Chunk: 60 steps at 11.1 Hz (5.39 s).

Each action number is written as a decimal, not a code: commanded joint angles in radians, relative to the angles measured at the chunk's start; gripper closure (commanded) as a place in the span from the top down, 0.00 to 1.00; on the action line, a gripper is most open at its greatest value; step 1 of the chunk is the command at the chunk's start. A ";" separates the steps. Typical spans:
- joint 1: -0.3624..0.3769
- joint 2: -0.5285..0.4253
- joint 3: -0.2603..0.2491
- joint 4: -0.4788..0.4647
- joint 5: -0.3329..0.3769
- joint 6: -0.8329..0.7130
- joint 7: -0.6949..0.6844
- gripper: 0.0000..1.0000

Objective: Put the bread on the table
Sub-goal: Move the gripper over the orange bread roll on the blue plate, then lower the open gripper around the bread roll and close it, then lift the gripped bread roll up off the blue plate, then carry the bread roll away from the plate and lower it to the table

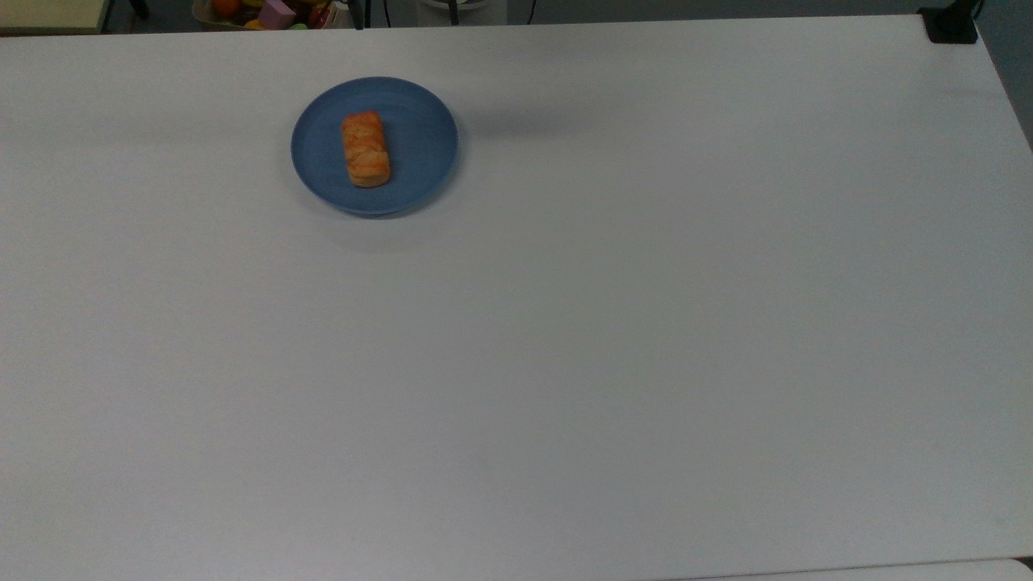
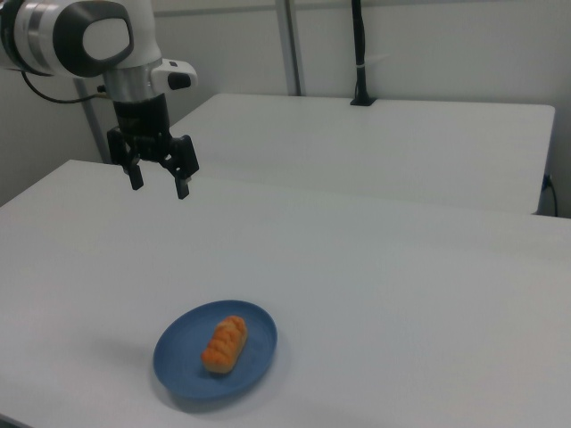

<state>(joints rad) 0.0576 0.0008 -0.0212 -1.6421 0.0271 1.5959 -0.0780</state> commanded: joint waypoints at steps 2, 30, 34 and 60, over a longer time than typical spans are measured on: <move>0.019 -0.028 0.000 -0.091 0.004 -0.114 -0.037 1.00; -0.002 0.122 -0.131 -0.579 -0.148 0.613 -0.226 0.74; -0.002 0.114 -0.131 -0.578 -0.147 0.595 -0.226 0.37; -0.221 0.457 -0.131 0.244 -0.052 0.292 -0.437 0.42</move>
<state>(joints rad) -0.1046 0.2914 -0.1502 -1.6369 -0.0520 1.9423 -0.4306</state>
